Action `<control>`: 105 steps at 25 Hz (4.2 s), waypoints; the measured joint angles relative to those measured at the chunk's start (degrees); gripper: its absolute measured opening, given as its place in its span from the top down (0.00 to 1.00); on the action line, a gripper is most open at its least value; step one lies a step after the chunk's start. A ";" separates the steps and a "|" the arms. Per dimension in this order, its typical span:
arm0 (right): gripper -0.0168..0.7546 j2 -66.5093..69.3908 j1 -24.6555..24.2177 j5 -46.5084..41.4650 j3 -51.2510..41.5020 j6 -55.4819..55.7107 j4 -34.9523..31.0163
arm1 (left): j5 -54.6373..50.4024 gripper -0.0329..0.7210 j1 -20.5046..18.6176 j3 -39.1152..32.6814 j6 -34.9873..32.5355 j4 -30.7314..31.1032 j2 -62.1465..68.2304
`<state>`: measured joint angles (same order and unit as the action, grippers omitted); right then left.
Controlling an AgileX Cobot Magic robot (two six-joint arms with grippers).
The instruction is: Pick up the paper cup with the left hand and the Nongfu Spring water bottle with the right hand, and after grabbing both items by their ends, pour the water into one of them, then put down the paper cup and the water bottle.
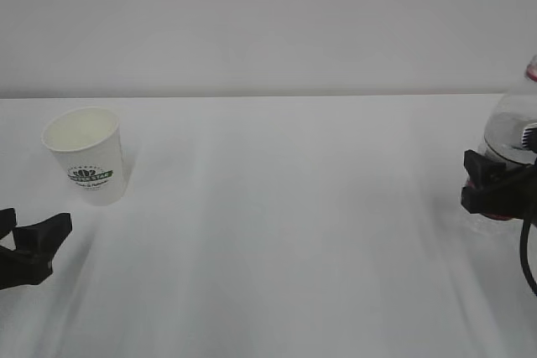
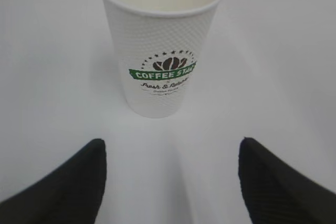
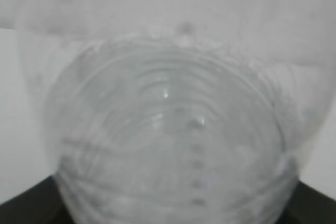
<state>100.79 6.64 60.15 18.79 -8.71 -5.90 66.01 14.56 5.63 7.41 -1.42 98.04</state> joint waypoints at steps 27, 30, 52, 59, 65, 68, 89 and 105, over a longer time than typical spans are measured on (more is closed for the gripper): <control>0.35 -25.15 0.00 -22.20 -0.65 6.13 16.36 | 0.00 0.20 0.00 0.00 0.00 0.39 0.00; 0.35 -25.39 0.00 -22.33 -0.55 9.24 20.33 | 0.00 0.20 0.00 0.00 0.00 0.76 0.00; 0.35 -25.39 0.00 -22.33 -0.36 13.82 25.27 | 0.00 0.04 0.00 7.23 0.00 2.85 7.69; 0.35 -25.39 0.00 -22.33 -0.36 13.92 25.27 | 0.00 0.04 0.00 10.68 0.00 -0.13 9.80; 0.35 -25.39 0.00 -22.33 -0.36 13.92 25.27 | 0.00 0.05 0.00 14.55 0.00 -1.40 9.80; 0.35 -25.39 0.00 -22.33 -0.36 13.92 25.27 | 0.00 0.05 0.00 15.32 -0.05 -1.40 9.80; 0.35 -25.39 0.00 -22.33 -0.36 13.94 25.27 | -7.51 0.15 -3.44 15.42 -3.15 3.80 9.93; 0.35 -25.39 0.00 -22.33 -0.36 13.94 25.27 | -7.17 0.16 -10.89 16.80 0.65 17.92 10.14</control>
<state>75.40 6.64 37.82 18.42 5.23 19.37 58.84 3.66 22.43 8.05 16.50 108.18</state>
